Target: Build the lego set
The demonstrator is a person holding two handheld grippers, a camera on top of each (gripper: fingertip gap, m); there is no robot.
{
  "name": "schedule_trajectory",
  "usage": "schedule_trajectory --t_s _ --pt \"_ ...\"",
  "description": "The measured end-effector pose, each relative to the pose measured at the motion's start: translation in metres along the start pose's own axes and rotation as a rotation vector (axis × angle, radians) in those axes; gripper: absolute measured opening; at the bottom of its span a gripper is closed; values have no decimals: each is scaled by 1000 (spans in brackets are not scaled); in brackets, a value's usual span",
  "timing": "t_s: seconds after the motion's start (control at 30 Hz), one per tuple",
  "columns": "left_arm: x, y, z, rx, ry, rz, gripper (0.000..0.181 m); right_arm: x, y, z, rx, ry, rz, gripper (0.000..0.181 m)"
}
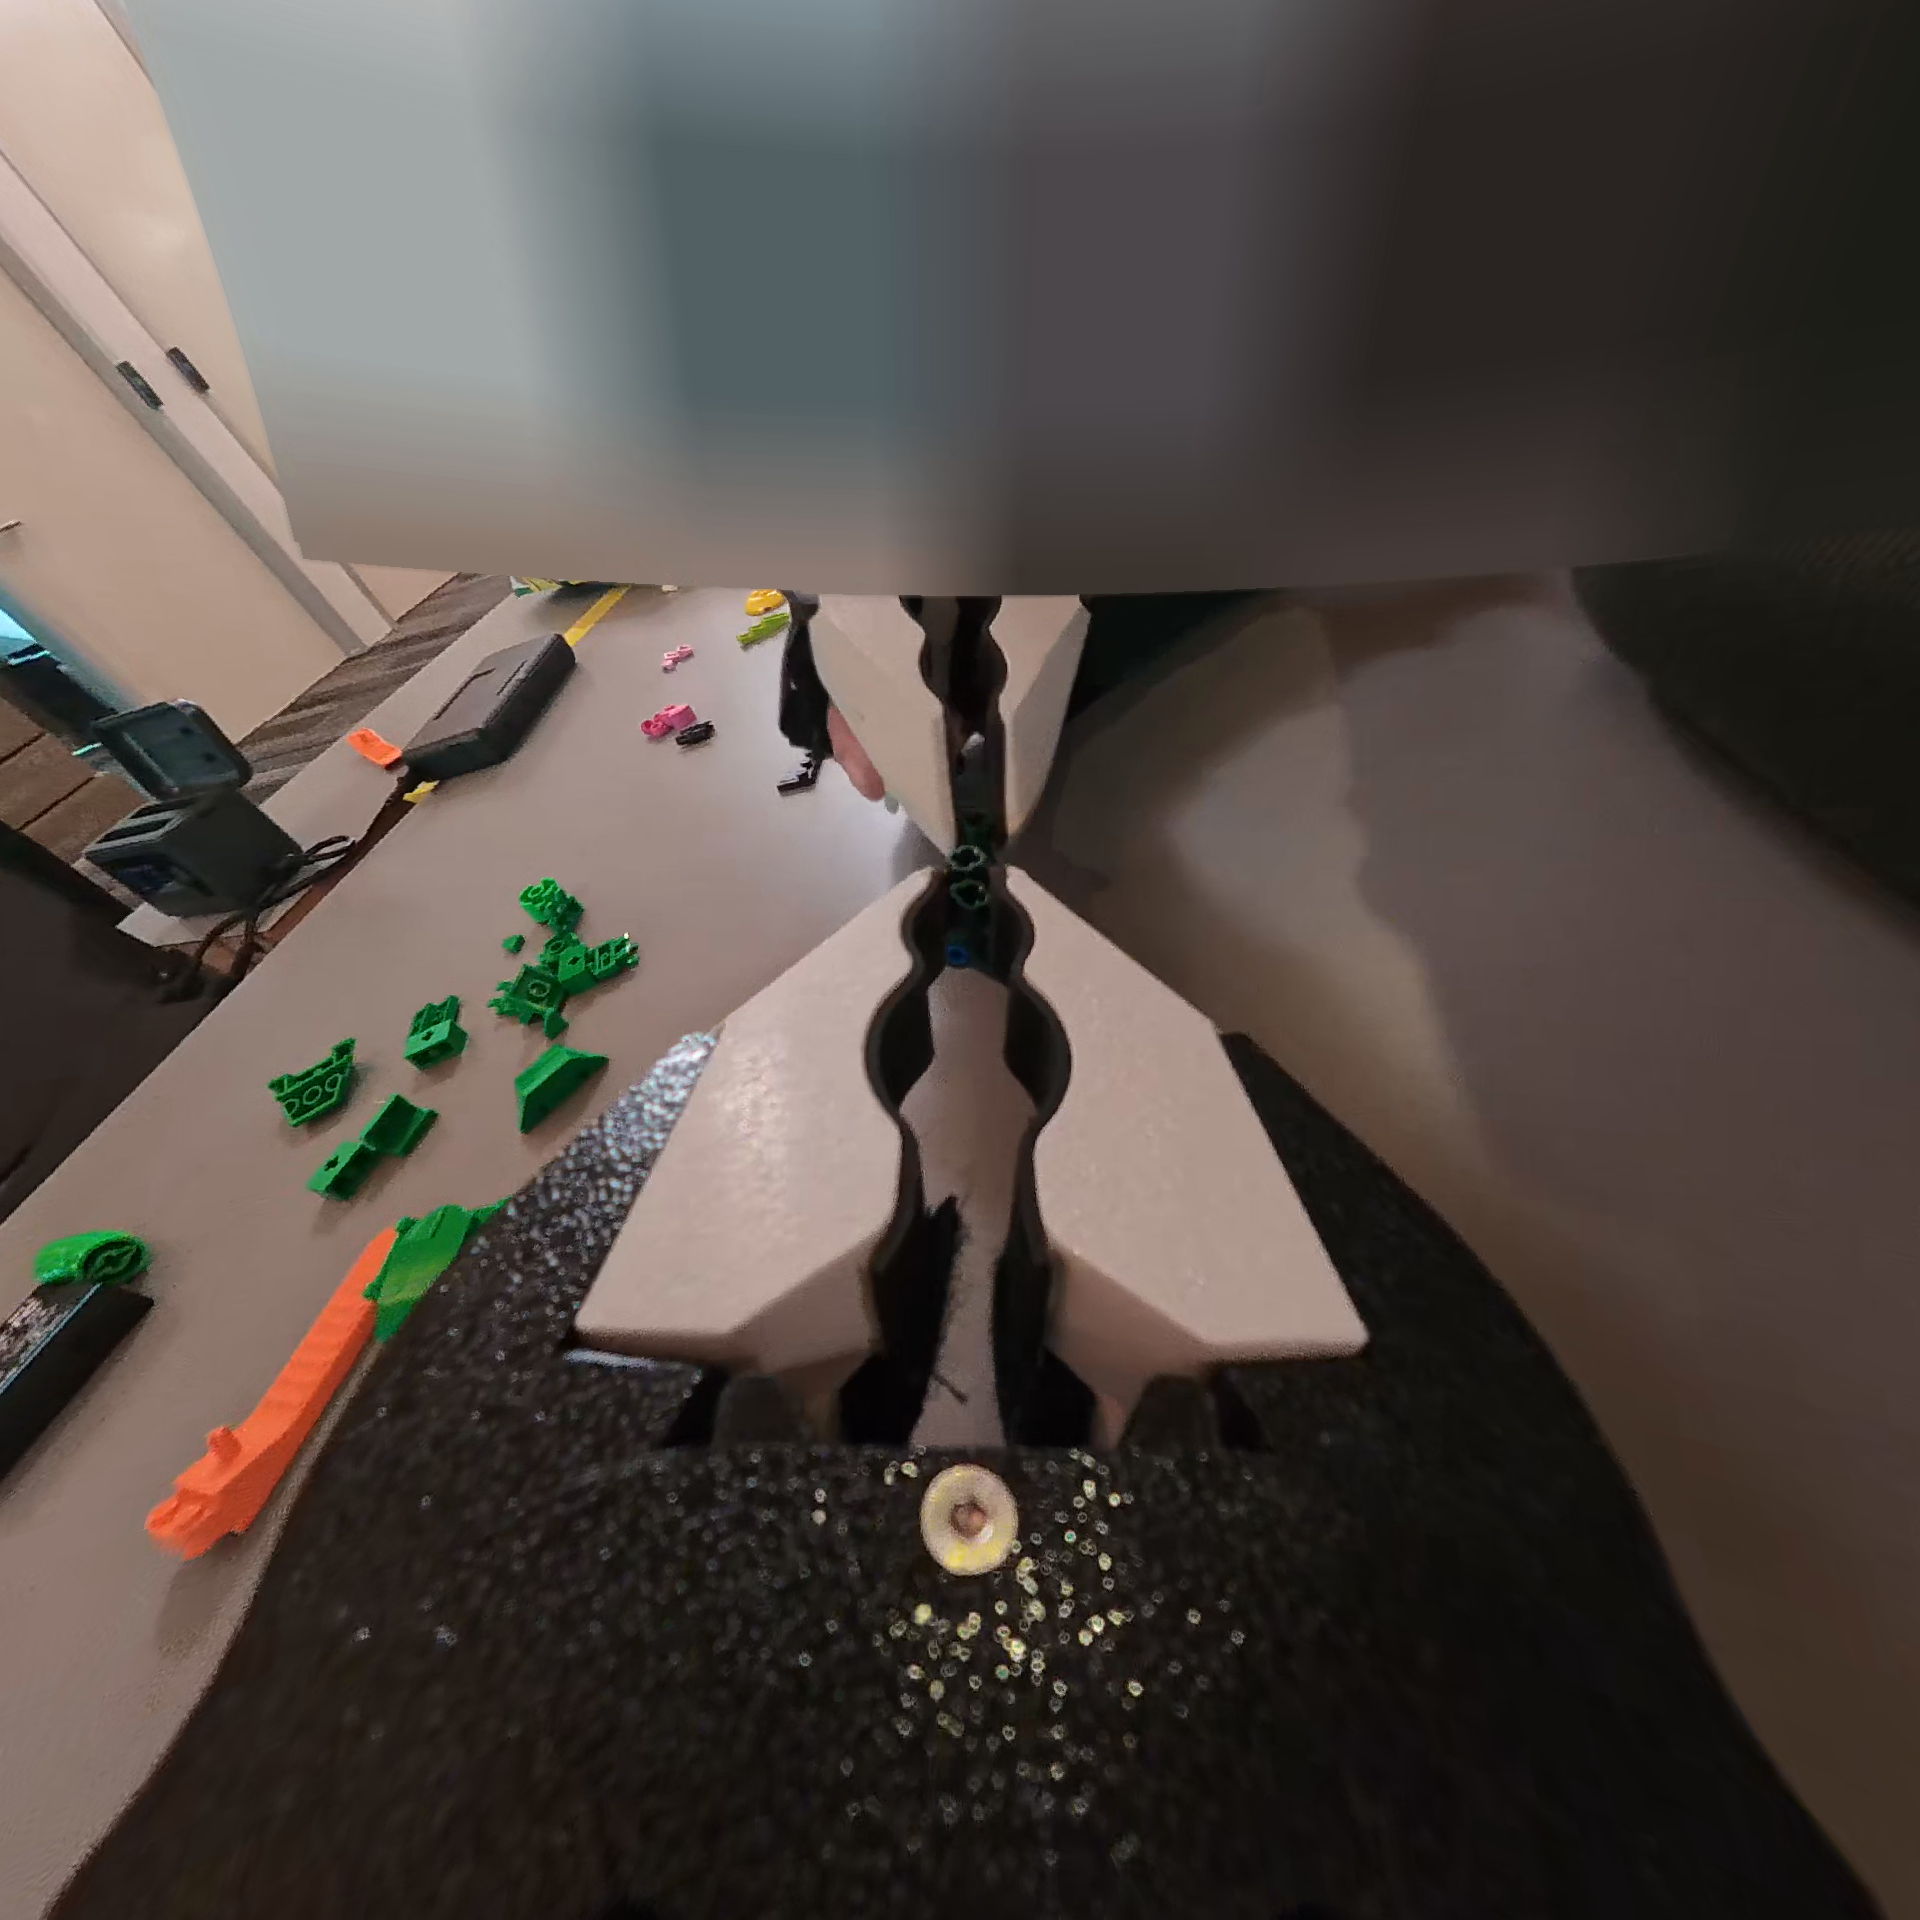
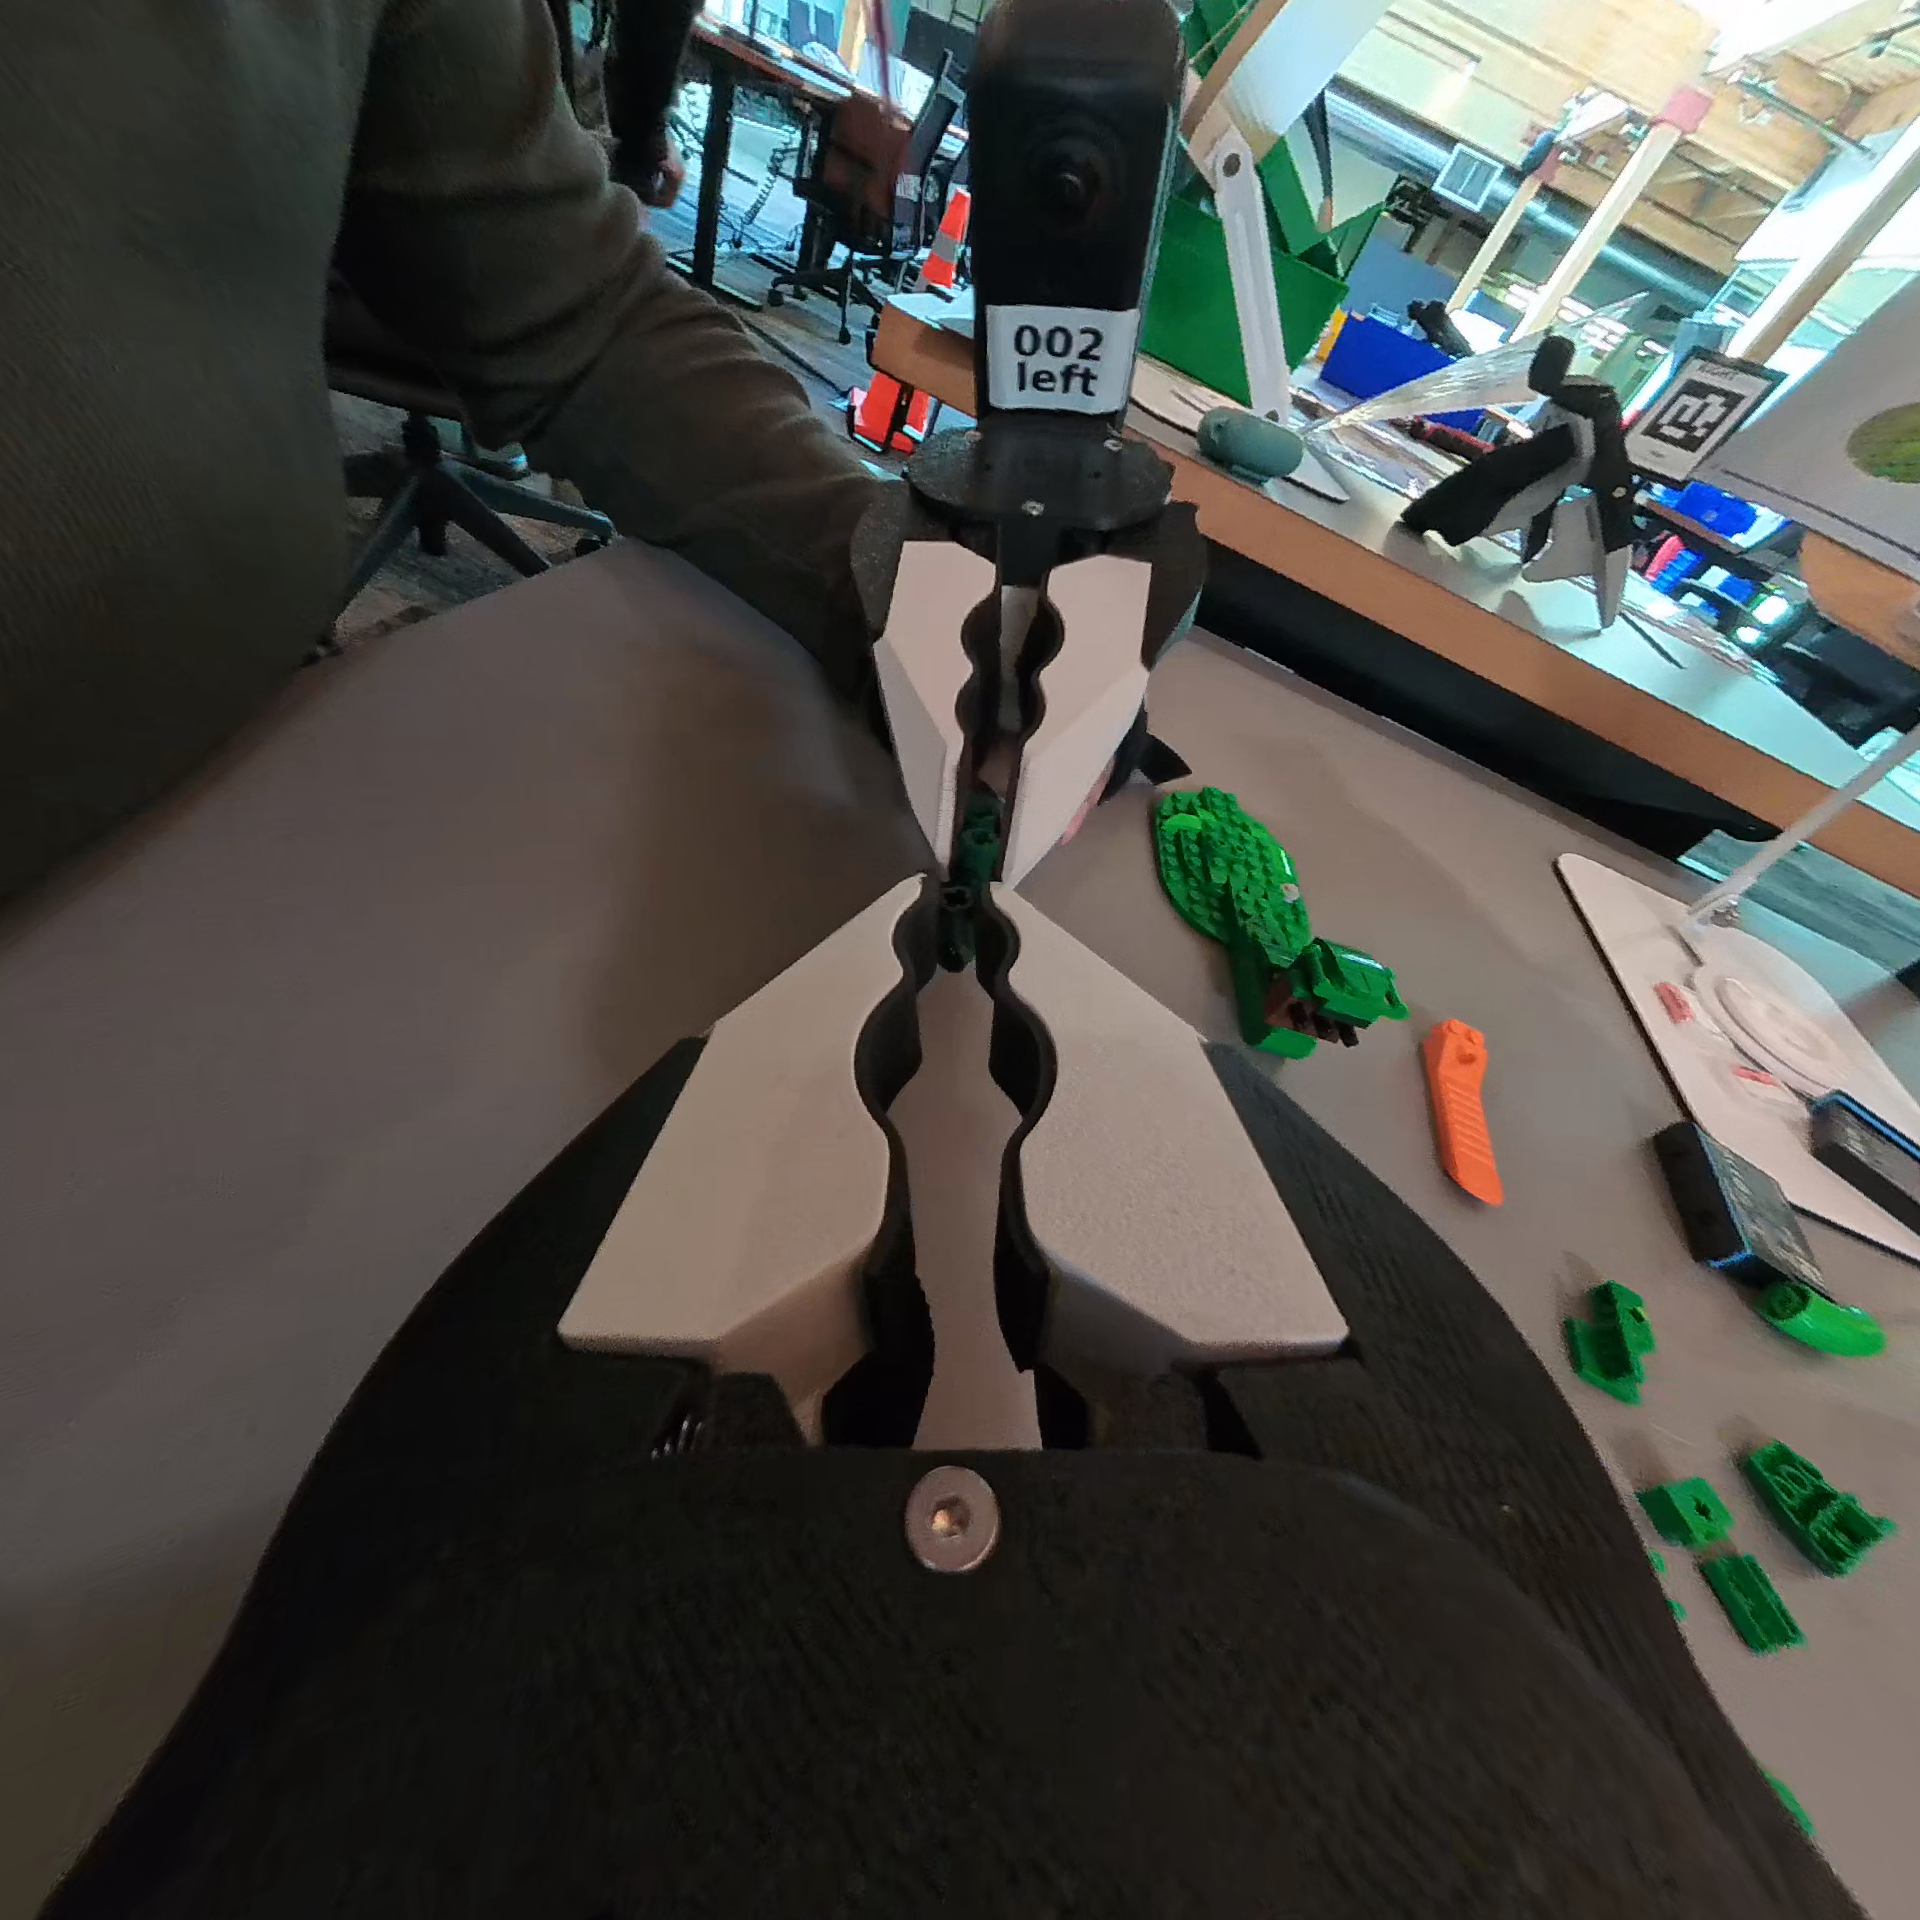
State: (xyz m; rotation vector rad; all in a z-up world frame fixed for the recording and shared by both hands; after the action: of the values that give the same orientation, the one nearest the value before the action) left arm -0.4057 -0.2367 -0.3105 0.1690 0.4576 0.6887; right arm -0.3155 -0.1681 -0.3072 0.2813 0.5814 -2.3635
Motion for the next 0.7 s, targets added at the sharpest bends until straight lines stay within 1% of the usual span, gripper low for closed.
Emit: schedule_trajectory --t_s 0.13,0.23,0.33,0.4,0.47,0.53,0.6,0.7 --pt "1 -1 0 -8 6 -22 6 2 3 3 22 -22 58 4" --pt "0 -1 2 -36 -12 -40 5 1 2 5 42 -44 61 4" --pt "-1 2 2 -66 -24 -19 5 0 -3 5 85 -54 49 4" --pt "0 6 -2 -76 25 14 5 1 -8 -2 160 22 61 4" --pt "0 8 -7 -74 76 46 5 6 -11 -19 249 201 116 4" --pt "1 10 -12 -72 130 68 5 8 -9 -30 275 310 163 4" --pt "1 11 -13 -81 142 73 5 10 -6 -34 284 364 203 5" --pt "1 11 -13 -88 139 68 5 9 -7 -35 287 365 223 5"
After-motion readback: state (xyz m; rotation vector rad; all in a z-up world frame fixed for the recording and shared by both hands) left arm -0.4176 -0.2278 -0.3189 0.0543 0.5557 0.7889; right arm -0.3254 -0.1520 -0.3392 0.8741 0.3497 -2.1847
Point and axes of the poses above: each gripper's, where its closed fingertips meet, x out along the fingers, z out of its top, y = z × x across the jaws, the point moved 6 cm from there along -x, back along the fingers, and after that the axes turned 9 degrees about y, right-handed, at the moved point
